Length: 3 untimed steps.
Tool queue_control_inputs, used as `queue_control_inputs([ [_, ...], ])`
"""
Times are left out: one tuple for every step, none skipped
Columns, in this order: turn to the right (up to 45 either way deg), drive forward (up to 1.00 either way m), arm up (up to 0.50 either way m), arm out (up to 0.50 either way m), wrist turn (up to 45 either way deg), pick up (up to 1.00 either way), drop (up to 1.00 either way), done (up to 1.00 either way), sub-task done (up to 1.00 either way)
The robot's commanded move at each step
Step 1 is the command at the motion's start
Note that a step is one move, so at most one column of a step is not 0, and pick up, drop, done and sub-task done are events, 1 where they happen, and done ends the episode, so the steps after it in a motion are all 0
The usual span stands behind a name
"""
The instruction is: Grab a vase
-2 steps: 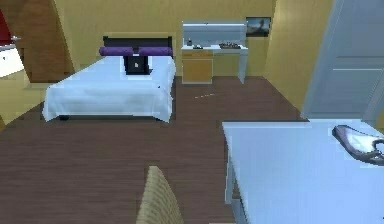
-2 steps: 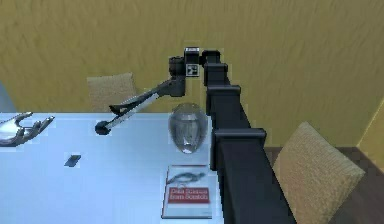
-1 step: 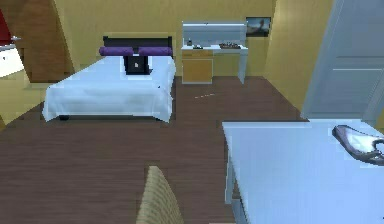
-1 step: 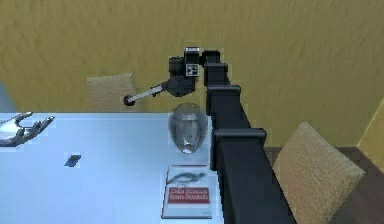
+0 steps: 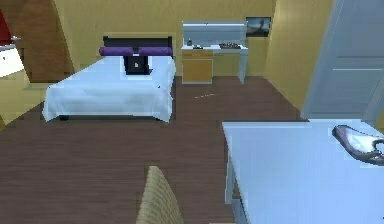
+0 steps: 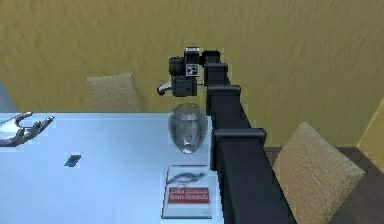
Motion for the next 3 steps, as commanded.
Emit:
queue_control_inputs([
  [0.0, 0.0, -0.26, 0.0, 0.0, 0.0, 0.0, 0.0, 0.0],
  [0.0, 0.0, 0.0, 0.0, 0.0, 1.0, 0.0, 0.0, 0.0],
  [0.0, 0.0, 0.1, 0.0, 0.0, 0.0, 0.0, 0.0, 0.0],
])
